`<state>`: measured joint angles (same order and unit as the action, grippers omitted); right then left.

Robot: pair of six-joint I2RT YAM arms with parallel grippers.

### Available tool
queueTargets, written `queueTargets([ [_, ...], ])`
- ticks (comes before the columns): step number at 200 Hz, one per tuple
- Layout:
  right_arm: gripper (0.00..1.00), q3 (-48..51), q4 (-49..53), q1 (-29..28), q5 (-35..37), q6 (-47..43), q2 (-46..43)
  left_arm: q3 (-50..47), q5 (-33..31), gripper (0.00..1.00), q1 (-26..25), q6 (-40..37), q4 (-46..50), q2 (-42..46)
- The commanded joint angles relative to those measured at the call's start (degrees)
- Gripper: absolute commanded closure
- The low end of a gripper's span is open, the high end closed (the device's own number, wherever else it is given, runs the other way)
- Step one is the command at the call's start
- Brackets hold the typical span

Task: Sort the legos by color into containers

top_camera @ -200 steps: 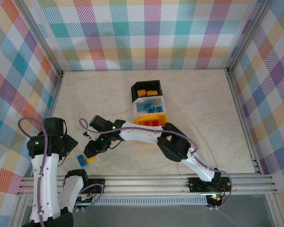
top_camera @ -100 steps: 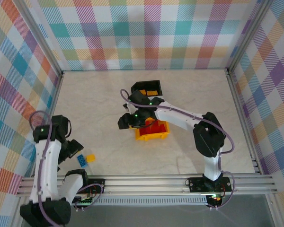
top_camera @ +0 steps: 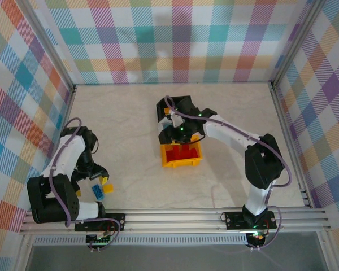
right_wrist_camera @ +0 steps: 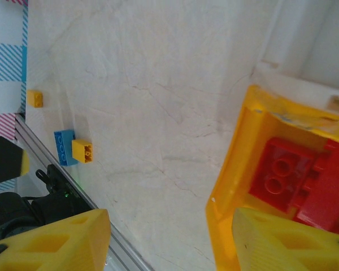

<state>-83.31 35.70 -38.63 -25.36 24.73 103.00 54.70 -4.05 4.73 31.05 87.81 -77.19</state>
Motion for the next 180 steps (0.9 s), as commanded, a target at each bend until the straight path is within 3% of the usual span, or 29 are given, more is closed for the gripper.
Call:
queueTargets([
  [1, 0.40, 0.2, 1.9, 1.4, -2.7, -3.1, -1.6, -4.2, 5.0, 0.09, -0.5, 5.2, -2.5, 1.1],
  [26, 0.40, 0.0, 1.2, 3.0, -2.8, -2.6, -1.9, -9.5, 9.9, 0.06, -0.8, 11.1, -7.5, 1.5],
  [47, 0.40, 0.6, -0.8, 4.0, -4.1, -0.9, -2.7, -11.6, 10.0, 0.03, -0.9, 14.8, -10.0, 2.8],
  [125, 0.40, 3.8, -1.5, 6.7, -6.8, -0.9, -4.5, -16.9, 11.3, 0.02, -1.5, 15.4, -25.3, -1.2],
  [180, 0.40, 4.0, -0.7, 7.5, -6.9, -0.5, -5.2, -12.5, 14.7, 0.03, -12.1, 19.8, -33.3, -4.2],
])
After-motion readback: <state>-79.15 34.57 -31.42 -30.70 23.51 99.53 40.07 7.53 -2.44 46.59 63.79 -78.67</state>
